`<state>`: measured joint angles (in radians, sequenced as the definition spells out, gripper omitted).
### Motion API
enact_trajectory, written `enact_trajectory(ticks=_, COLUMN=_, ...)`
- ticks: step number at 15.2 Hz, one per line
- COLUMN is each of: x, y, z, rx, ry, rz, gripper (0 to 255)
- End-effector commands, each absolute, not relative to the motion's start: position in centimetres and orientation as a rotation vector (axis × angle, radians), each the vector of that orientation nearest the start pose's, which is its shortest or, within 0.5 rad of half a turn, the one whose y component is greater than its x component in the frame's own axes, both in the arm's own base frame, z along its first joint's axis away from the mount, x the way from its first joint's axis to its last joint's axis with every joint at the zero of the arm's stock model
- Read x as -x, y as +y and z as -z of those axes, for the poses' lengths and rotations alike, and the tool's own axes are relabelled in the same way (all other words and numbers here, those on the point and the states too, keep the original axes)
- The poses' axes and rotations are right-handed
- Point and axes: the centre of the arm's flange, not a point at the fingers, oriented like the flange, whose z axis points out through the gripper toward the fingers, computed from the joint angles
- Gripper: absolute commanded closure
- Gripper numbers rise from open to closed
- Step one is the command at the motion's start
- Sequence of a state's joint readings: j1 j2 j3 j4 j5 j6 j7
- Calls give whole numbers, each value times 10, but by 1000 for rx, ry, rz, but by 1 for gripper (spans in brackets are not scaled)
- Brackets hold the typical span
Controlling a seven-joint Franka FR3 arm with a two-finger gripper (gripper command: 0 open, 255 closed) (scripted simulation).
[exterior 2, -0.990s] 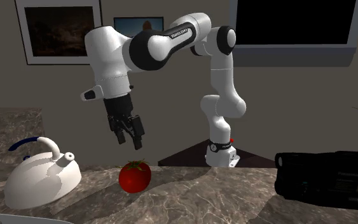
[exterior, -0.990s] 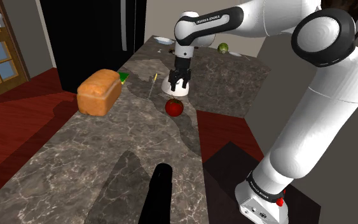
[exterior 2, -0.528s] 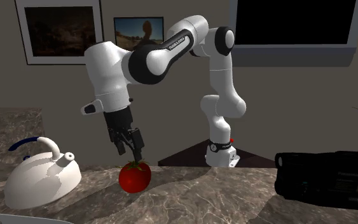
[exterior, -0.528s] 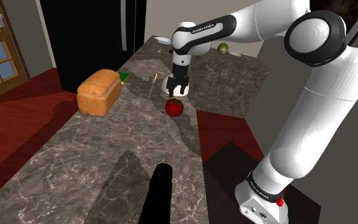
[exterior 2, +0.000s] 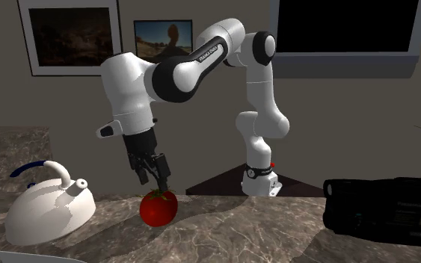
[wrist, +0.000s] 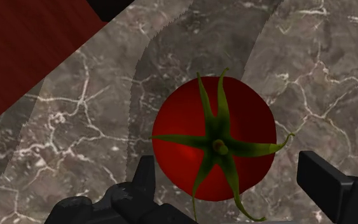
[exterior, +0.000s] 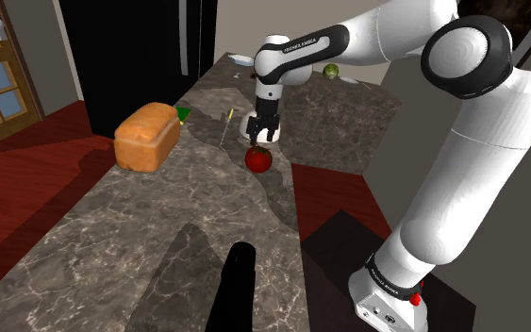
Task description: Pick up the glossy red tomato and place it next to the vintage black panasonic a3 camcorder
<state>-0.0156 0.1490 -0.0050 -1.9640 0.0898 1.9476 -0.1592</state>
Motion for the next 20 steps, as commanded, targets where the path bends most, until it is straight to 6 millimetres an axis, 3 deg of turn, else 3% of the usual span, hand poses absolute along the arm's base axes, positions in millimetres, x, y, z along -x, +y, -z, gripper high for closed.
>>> enact_trajectory(ticks=1, x=-569, y=-6, z=-386, rx=3034, ry=-150, rz=-240, gripper=255)
enact_trajectory(ticks=10, x=-569, y=-6, z=-386, rx=3034, ry=-150, rz=-240, gripper=255)
enact_trajectory(ticks=20, x=-569, y=-6, z=-439, rx=3034, ry=-150, rz=-240, gripper=255)
